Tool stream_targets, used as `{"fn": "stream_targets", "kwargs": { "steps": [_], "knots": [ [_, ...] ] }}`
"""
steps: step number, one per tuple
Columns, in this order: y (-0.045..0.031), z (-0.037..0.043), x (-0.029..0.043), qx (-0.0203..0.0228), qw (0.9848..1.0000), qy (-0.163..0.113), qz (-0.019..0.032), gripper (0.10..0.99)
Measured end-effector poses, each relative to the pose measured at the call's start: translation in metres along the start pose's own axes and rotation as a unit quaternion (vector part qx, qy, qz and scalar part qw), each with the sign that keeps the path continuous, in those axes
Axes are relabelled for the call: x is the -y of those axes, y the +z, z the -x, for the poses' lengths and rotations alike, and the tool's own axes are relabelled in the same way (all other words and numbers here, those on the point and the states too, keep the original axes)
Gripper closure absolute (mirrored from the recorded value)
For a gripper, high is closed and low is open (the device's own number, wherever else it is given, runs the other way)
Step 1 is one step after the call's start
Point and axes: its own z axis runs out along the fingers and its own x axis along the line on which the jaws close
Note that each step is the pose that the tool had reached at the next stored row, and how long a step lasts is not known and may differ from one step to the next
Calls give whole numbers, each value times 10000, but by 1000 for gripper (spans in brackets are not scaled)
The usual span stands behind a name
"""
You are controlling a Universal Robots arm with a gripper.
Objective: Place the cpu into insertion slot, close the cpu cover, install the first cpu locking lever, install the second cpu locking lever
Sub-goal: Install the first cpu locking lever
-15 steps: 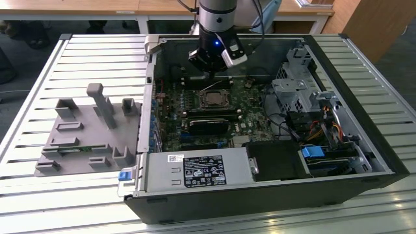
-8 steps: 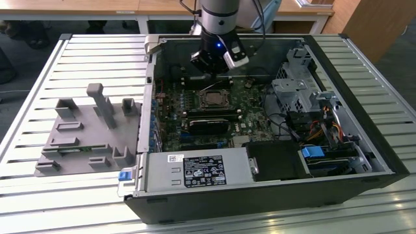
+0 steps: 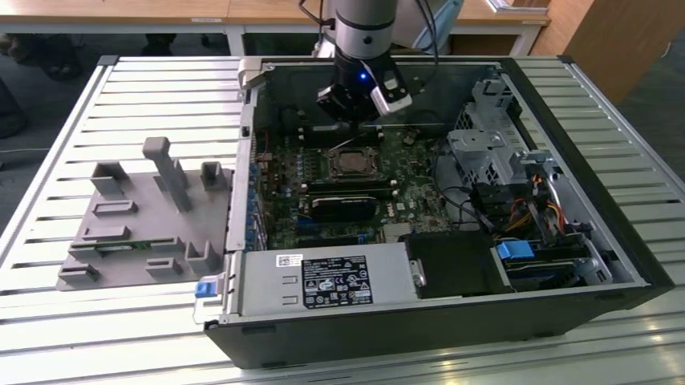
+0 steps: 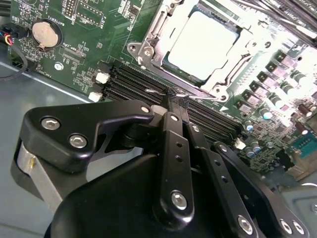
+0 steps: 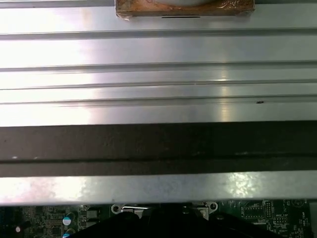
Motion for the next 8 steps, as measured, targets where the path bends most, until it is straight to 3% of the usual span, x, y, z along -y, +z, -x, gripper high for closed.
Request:
{"fn": "stream_targets", "kwargs": {
  "steps": [8],
  "knots": [
    [51,47,-13,0,10000,0,0,980]
  ]
}}
